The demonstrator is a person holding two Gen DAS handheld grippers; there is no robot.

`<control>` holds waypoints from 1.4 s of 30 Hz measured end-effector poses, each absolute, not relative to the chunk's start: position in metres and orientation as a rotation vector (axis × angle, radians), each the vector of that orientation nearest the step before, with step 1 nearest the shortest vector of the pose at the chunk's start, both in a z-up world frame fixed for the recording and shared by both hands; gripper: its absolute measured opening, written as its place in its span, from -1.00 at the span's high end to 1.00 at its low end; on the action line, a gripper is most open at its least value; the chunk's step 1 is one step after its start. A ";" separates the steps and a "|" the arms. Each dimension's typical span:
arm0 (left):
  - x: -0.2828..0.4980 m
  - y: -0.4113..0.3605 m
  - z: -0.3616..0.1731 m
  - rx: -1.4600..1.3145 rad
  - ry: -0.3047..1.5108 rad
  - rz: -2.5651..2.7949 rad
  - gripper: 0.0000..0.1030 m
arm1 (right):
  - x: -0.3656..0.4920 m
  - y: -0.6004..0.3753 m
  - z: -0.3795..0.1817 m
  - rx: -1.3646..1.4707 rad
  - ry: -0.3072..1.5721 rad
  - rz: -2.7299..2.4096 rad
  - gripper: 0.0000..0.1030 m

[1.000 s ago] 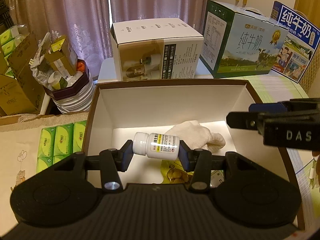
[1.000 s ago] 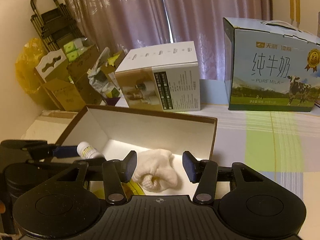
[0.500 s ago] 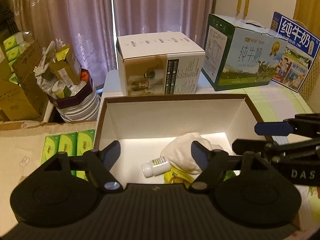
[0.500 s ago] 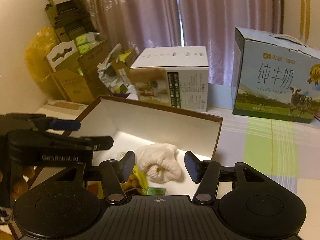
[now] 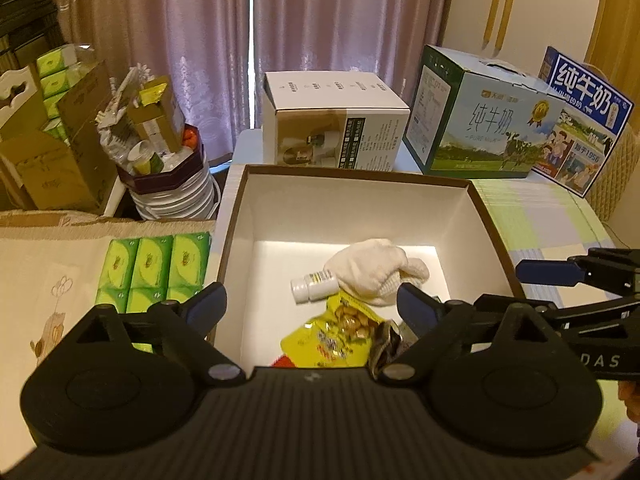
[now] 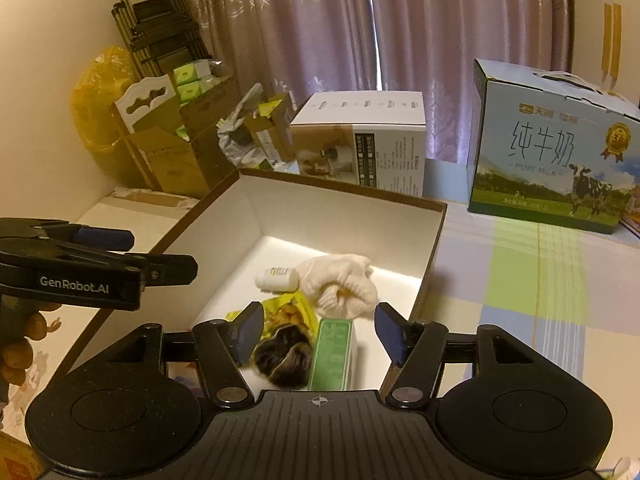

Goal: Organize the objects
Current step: 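Lower pill bottle with left tool while right tool drops glove into box, then withdraw both tools from the box toward the blister pack and blue tube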

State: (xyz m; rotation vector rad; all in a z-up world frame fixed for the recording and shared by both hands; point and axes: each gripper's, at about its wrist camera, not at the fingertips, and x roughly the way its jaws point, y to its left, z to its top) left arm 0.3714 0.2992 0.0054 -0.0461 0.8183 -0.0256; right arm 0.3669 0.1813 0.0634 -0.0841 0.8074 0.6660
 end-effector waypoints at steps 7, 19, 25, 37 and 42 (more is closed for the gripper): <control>0.335 0.295 0.020 -0.077 0.803 -0.003 -0.75 | 0.344 0.168 0.073 -0.071 0.804 0.665 -0.14; 0.273 0.275 0.031 -0.109 0.799 -0.017 -0.75 | 0.297 0.133 0.090 -0.040 0.801 0.663 -0.15; 0.243 0.258 0.031 -0.099 0.810 -0.023 -0.75 | 0.271 0.115 0.094 -0.037 0.795 0.660 -0.15; 0.197 0.216 0.029 -0.075 0.833 -0.058 -0.75 | 0.222 0.072 0.093 -0.019 0.811 0.655 -0.15; 0.184 0.194 0.024 -0.064 0.853 -0.069 -0.75 | 0.210 0.049 0.090 -0.008 0.833 0.650 -0.15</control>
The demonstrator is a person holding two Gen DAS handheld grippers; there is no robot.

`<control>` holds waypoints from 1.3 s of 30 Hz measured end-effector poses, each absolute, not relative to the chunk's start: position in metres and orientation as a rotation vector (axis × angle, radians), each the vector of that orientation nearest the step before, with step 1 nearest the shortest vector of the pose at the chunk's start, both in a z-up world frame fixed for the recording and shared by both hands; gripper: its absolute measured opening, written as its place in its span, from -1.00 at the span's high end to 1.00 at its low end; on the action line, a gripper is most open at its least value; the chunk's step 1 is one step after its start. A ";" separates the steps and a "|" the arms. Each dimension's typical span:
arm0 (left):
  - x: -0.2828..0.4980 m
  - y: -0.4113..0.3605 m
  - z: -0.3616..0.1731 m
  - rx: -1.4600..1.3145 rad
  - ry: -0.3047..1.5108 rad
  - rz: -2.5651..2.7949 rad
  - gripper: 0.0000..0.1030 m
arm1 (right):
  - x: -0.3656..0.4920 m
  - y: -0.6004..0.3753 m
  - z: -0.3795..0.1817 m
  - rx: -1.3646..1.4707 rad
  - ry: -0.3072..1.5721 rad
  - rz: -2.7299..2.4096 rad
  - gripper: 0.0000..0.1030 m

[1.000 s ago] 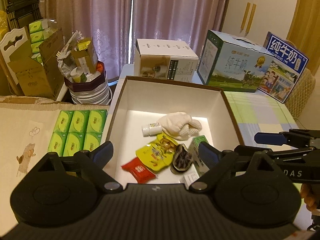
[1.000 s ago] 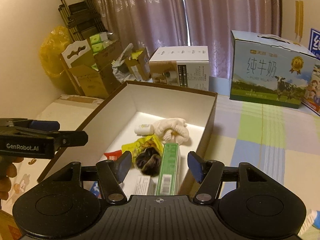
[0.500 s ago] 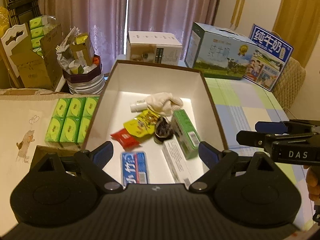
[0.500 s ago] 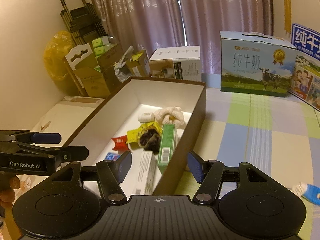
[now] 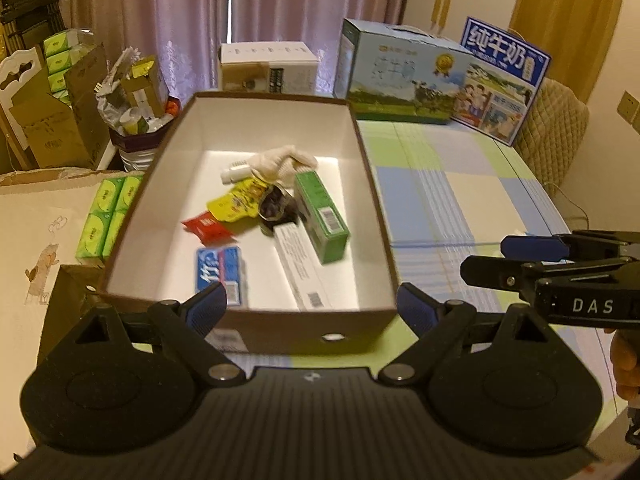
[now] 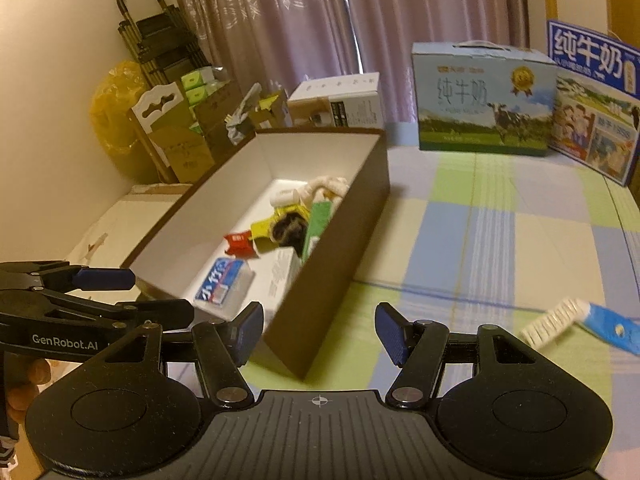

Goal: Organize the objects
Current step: 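Withdraw both tools from the box toward the blister pack and blue tube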

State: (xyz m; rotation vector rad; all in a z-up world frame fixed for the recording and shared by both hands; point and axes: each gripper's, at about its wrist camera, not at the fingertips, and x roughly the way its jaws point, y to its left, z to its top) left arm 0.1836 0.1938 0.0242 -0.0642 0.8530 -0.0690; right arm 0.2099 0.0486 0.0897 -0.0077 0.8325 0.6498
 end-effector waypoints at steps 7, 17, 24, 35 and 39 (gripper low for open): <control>0.169 0.161 0.018 -0.052 0.877 -0.066 -0.75 | 0.199 0.012 0.080 -0.009 0.866 0.641 -0.15; 0.158 0.111 0.008 -0.057 0.915 -0.051 -0.75 | 0.194 -0.043 0.069 -0.017 0.913 0.646 -0.15; 0.158 0.075 0.001 -0.053 0.943 -0.068 -0.75 | 0.194 -0.077 0.060 -0.010 0.946 0.624 -0.15; 0.167 0.029 -0.014 -0.037 0.992 -0.122 -0.75 | 0.199 -0.123 0.050 0.014 0.979 0.564 -0.15; 0.173 0.013 -0.018 -0.025 1.001 -0.154 -0.75 | 0.202 -0.138 0.048 0.030 0.987 0.536 -0.15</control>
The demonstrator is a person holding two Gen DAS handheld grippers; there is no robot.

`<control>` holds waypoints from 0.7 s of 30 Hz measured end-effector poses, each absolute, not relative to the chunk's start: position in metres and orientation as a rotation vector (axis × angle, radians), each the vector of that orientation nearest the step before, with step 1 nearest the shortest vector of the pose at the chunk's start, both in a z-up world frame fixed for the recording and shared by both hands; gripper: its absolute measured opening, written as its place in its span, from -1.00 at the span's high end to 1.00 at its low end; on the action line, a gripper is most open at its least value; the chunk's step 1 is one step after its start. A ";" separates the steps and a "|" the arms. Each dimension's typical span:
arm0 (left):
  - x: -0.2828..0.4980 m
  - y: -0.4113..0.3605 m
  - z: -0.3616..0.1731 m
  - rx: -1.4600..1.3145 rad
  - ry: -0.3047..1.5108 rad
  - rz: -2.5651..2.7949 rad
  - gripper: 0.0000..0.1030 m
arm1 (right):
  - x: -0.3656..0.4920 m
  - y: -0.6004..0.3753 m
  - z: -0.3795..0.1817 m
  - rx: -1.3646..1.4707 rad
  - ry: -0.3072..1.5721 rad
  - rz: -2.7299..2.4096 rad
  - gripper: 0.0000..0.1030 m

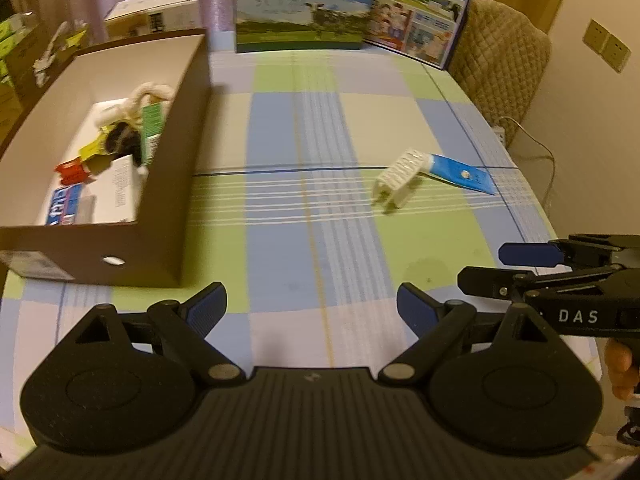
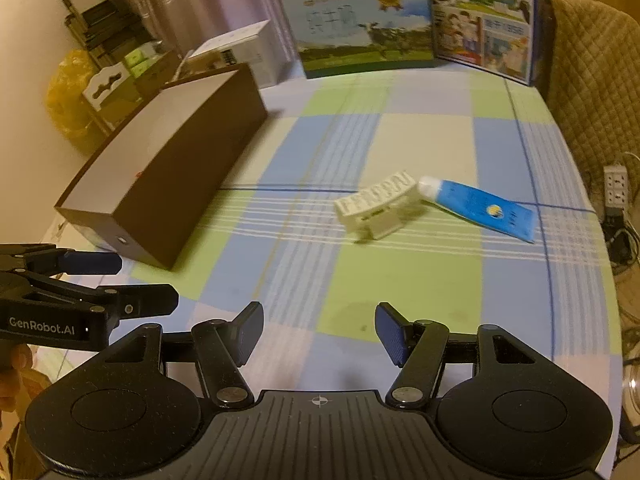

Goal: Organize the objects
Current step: 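Withdraw both tools from the box toward the blister pack and blue tube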

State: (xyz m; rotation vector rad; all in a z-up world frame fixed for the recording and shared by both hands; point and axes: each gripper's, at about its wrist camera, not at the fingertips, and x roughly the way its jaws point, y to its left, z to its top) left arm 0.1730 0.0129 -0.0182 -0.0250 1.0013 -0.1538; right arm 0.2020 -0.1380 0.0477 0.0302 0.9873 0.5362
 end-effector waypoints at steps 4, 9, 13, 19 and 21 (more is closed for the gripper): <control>0.180 -0.001 -0.023 -0.014 1.012 -0.188 -0.75 | 0.206 -0.151 0.045 0.050 0.992 0.502 -0.15; 0.190 -0.020 -0.031 0.007 1.016 -0.240 -0.75 | 0.212 -0.168 0.043 0.079 0.993 0.453 -0.15; 0.201 -0.035 -0.037 0.029 1.014 -0.275 -0.75 | 0.217 -0.180 0.040 0.097 0.999 0.419 -0.15; 0.218 -0.053 -0.043 0.061 1.007 -0.319 -0.74 | 0.228 -0.194 0.036 0.126 1.002 0.378 -0.15; 0.224 -0.058 -0.046 0.072 1.005 -0.332 -0.73 | 0.232 -0.199 0.035 0.133 1.003 0.363 -0.15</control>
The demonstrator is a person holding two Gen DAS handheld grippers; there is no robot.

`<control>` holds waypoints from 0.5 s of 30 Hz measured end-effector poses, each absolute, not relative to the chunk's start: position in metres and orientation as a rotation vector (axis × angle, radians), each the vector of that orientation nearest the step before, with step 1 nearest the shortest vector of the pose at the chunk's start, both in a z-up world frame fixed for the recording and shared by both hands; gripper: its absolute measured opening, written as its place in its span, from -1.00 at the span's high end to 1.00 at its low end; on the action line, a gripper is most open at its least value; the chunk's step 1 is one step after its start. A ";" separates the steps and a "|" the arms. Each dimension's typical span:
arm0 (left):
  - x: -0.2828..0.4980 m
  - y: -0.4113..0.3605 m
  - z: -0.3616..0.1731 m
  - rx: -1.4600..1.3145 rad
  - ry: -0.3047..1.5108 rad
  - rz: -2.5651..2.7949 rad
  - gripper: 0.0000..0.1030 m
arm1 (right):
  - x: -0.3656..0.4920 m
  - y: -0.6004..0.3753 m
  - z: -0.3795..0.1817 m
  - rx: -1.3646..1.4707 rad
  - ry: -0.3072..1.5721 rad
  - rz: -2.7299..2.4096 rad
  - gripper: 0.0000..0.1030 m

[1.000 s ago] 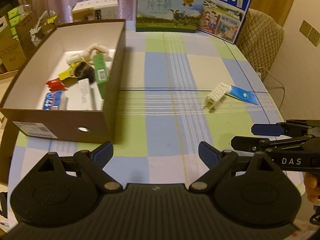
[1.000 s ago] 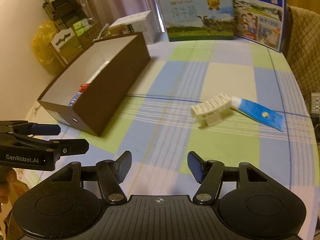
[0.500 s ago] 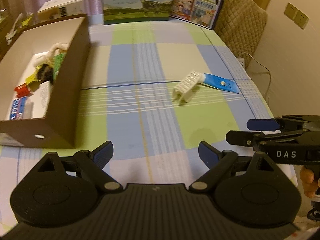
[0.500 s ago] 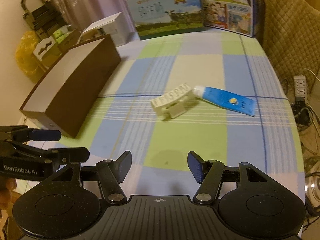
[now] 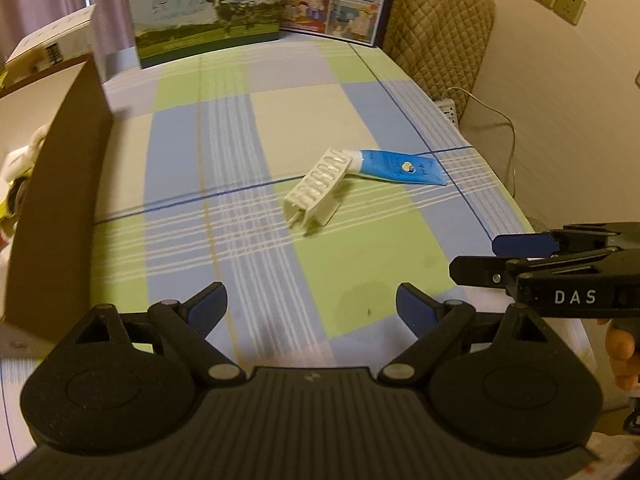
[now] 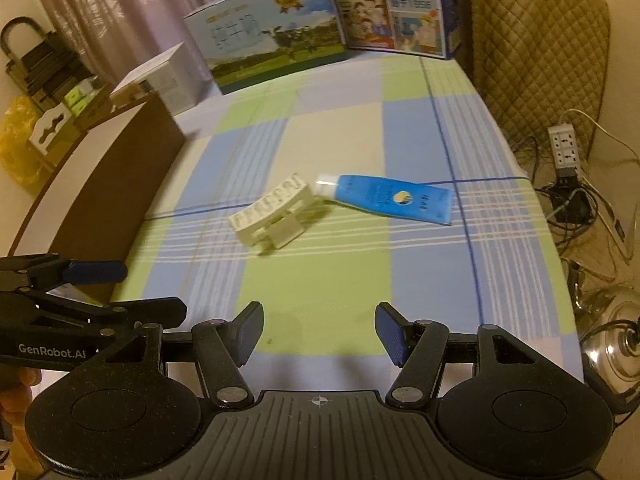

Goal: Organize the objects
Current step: 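Withdraw both tools from the box toward the blister pack and blue tube, then grasp white blister pack with left tool while right tool grasps blue tube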

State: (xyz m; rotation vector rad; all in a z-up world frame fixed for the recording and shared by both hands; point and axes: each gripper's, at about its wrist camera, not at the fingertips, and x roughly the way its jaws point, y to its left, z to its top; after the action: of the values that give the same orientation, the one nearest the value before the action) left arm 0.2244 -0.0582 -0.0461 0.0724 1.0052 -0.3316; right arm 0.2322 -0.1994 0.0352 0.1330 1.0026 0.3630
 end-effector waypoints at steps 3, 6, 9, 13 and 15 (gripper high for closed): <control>0.236 -0.068 -0.050 0.094 0.998 -0.353 -0.69 | 0.238 -0.206 0.032 0.143 1.002 0.340 -0.15; 0.249 -0.076 -0.054 0.110 0.991 -0.376 -0.62 | 0.246 -0.214 0.030 0.151 0.998 0.317 -0.15; 0.263 -0.083 -0.059 0.130 0.982 -0.399 -0.53 | 0.254 -0.221 0.027 0.154 0.998 0.290 -0.15; 0.283 -0.092 -0.067 0.155 0.976 -0.421 -0.52 | 0.268 -0.230 0.024 0.153 0.998 0.261 -0.15; 0.293 -0.095 -0.072 0.168 0.981 -0.425 -0.51 | 0.275 -0.233 0.022 0.150 0.999 0.248 -0.15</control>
State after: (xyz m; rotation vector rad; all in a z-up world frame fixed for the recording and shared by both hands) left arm 0.2930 -0.0955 -0.0718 0.1681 0.9807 -0.4252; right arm 0.2753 -0.2327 0.0220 0.1500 0.9986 0.2485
